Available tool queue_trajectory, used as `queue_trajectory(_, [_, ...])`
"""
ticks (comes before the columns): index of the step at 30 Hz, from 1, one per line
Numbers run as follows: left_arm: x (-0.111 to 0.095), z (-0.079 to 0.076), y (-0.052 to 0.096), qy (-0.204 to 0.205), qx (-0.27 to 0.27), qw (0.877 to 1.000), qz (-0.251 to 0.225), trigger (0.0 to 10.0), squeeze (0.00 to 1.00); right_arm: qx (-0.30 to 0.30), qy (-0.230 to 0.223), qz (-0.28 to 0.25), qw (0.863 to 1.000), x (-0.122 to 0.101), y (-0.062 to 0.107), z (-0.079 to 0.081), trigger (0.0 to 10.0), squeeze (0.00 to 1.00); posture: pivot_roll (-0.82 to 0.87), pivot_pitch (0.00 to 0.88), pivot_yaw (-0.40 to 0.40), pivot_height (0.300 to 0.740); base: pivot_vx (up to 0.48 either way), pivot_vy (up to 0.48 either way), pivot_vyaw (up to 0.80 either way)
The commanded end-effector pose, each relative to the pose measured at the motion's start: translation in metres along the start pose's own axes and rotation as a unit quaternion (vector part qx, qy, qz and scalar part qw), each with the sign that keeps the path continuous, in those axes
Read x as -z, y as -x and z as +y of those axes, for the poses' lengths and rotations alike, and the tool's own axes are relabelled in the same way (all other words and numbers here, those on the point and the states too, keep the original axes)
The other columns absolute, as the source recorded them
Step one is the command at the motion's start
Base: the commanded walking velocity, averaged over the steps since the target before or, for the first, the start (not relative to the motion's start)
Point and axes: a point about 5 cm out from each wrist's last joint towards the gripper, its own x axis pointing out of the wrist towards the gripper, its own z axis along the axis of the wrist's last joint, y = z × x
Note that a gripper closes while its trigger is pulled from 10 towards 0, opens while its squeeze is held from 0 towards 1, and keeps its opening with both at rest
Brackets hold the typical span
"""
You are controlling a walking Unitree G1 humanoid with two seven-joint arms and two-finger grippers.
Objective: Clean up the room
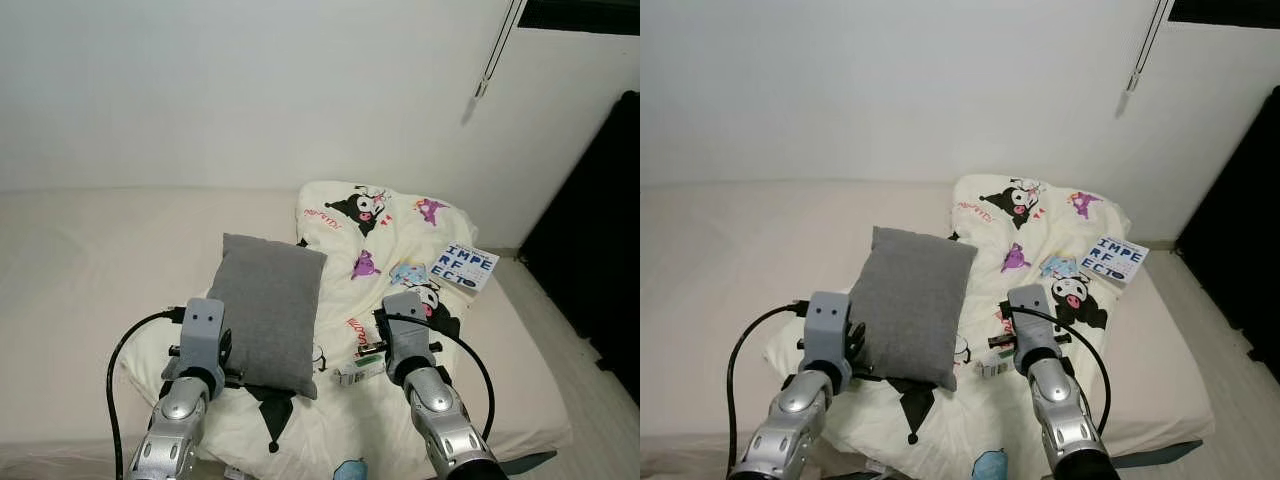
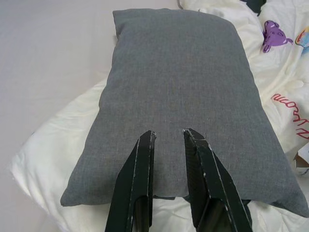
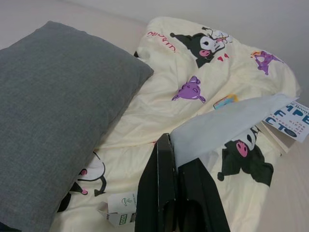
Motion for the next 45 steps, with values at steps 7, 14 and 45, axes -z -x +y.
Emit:
queue_trajectory(7, [-0.0027,0.0036,0.0021,0.001,-0.001,1.0,-0.018,10.0,0.0,-0.001,0.0,0.004,1.0,0.0031,0.0012,0.0001,10.0,0.0,0.08,0.105,-0.06,0.74,0.0,0.0,0.0])
queue_trajectory(14, [-0.0045,0.0048,0.0022,0.001,-0.006,1.0,-0.024,10.0,0.0,-0.008,0.002,0.0,1.0,0.001,-0.0008,0.0025,10.0,0.0,0.08,0.098,-0.068,0.74,0.0,0.0,0.0])
queue_trajectory(45, [-0.0054,0.0026,0.0029,-0.011,-0.01,0.999,-0.03,10.0,0.0,-0.021,-0.01,0.0,1.0,-0.0002,-0.0013,0.006,10.0,0.0,0.08,0.086,-0.073,0.74,0.0,0.0,0.0])
